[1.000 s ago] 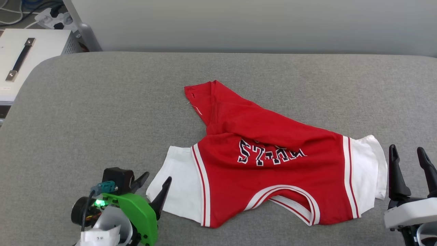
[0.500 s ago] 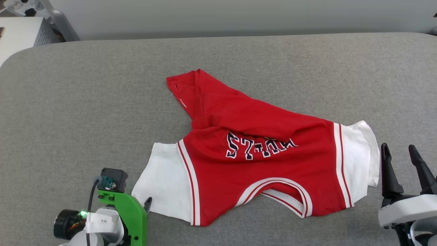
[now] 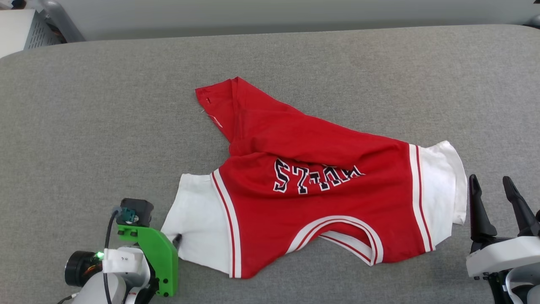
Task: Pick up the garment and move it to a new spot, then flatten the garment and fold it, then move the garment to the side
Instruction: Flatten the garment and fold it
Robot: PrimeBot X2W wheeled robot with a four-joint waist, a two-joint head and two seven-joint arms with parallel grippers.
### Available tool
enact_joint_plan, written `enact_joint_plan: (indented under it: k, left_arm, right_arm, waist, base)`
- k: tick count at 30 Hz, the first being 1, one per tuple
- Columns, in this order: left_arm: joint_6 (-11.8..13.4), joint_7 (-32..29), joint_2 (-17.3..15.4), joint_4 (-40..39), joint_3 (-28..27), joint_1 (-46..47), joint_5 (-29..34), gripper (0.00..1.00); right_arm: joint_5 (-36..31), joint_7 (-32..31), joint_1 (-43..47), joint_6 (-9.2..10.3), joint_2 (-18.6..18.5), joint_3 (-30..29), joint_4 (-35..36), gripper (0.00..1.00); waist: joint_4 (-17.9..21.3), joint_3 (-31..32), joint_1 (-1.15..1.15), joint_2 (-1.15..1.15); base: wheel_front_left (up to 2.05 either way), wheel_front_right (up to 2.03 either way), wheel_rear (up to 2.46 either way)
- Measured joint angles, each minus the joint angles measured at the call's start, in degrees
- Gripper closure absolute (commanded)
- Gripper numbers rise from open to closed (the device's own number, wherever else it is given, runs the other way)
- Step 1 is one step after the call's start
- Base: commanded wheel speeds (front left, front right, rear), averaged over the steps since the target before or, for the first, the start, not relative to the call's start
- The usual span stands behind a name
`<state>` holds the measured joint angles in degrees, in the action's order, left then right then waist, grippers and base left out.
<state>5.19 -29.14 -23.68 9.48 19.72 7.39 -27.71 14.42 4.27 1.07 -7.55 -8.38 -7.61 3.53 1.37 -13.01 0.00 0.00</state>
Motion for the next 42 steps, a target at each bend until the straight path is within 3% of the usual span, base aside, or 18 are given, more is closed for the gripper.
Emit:
enact_joint_plan:
  k: [7,11,16,30,42]
  left_arm:
    - [-0.3,2.1,0.5,0.0,-2.4,0.3,-2.9,1.0]
    - [1.1,4.1,0.5,-3.7,-6.0,-0.6,-4.9,1.0]
    - [3.7,4.8,-1.3,-11.6,-10.0,-2.7,-6.1,1.0]
    - [6.5,1.9,-1.6,-20.5,-8.9,-5.2,-5.7,1.0]
    - [6.7,1.4,-1.6,-21.6,-7.7,-5.1,-5.2,1.0]
  right_arm:
    - [-0.1,-1.7,0.0,0.0,-1.0,0.1,-1.2,0.0]
    - [0.2,-5.5,0.4,0.0,-1.4,0.0,-2.0,0.0]
    - [1.6,-15.7,2.6,0.01,-3.2,-0.9,-1.9,0.0]
    - [1.9,-43.5,1.3,0.0,-4.2,-2.3,0.6,0.0]
    - [-0.1,-48.9,-2.5,0.0,-2.9,-2.7,-1.2,0.0]
  waist:
    - [-0.5,0.9,0.0,0.0]
    - [-0.9,1.9,0.0,0.0]
    - [-2.2,3.2,0.0,0.0]
    - [-3.7,2.0,0.0,0.0]
    - [-5.2,-0.2,0.0,0.0]
  base:
    - [0.0,0.0,0.0]
    - [0.0,0.0,0.0]
    - [0.0,0.0,0.0]
    - [0.0,0.0,0.0]
    - [0.0,0.0,0.0]
